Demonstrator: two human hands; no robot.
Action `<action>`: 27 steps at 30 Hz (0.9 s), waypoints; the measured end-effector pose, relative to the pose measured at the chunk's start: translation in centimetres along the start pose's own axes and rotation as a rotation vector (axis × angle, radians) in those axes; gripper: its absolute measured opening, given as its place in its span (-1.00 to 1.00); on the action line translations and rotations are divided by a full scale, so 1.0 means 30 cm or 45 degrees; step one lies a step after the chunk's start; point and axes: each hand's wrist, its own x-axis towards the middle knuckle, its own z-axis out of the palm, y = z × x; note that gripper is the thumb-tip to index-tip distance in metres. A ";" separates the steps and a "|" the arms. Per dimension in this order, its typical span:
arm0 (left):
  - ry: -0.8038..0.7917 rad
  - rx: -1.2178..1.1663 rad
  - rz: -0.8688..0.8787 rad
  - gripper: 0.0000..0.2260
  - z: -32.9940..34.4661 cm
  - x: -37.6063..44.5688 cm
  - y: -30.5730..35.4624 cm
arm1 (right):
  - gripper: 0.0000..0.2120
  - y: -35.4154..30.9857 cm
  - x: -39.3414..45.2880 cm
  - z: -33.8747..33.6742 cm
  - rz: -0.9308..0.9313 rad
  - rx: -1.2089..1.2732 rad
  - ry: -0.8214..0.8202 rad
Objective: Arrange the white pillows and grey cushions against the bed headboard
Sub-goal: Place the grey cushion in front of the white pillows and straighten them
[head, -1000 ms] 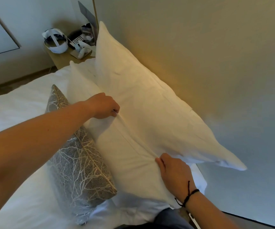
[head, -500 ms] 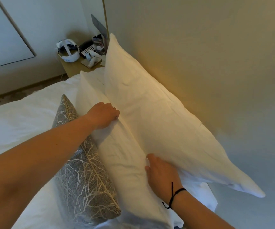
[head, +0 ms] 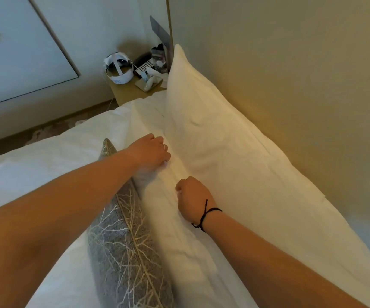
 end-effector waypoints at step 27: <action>-0.207 -0.774 -0.768 -0.38 0.085 0.097 -0.120 | -0.81 -0.013 0.022 0.009 -0.013 -0.459 0.039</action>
